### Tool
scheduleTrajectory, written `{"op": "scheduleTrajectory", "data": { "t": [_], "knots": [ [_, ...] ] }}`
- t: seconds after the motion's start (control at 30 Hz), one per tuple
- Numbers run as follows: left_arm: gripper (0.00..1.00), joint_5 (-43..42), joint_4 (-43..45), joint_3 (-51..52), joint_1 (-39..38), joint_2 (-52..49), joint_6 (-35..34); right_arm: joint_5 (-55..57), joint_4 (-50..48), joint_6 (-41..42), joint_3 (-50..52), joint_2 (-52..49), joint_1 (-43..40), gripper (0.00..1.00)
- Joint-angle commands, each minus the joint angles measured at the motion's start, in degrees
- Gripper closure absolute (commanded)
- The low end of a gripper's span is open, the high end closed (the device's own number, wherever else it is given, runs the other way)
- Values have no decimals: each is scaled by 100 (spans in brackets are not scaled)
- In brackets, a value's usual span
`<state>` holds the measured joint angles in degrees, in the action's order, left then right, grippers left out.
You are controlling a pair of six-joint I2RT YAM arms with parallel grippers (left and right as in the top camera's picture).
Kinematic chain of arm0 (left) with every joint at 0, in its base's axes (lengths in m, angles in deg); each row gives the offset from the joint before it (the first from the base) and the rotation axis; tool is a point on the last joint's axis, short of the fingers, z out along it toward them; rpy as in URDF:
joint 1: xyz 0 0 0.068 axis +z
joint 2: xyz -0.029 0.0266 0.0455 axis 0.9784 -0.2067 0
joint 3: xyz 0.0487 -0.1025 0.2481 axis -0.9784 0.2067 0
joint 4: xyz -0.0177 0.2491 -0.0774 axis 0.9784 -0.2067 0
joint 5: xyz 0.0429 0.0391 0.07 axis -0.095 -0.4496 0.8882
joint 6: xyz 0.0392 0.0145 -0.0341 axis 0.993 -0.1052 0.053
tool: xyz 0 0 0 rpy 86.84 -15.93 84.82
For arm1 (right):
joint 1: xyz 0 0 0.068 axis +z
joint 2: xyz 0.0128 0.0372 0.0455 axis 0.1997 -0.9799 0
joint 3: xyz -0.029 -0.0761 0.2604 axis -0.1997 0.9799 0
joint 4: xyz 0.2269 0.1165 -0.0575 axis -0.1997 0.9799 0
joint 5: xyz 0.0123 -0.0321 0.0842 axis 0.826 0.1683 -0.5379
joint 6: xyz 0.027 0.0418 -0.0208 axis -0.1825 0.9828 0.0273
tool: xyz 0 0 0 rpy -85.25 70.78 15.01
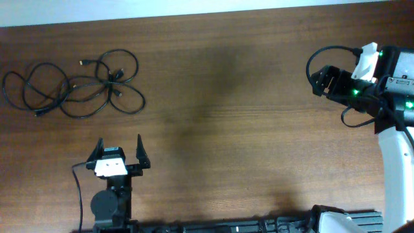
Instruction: Untangle cables
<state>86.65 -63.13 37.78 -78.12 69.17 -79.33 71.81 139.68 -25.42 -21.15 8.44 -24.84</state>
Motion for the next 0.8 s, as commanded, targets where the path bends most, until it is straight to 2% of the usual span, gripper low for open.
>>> {"op": "scheduleTrajectory", "data": {
  "t": [0.0, 0.77],
  "knots": [
    [1, 107, -46, 9, -15, 59, -157, 50, 0, -59, -114, 44, -26, 1],
    [1, -33, -48, 7, -17, 55, -157, 50, 0, -59, -114, 44, -26, 1]
  ]
}}
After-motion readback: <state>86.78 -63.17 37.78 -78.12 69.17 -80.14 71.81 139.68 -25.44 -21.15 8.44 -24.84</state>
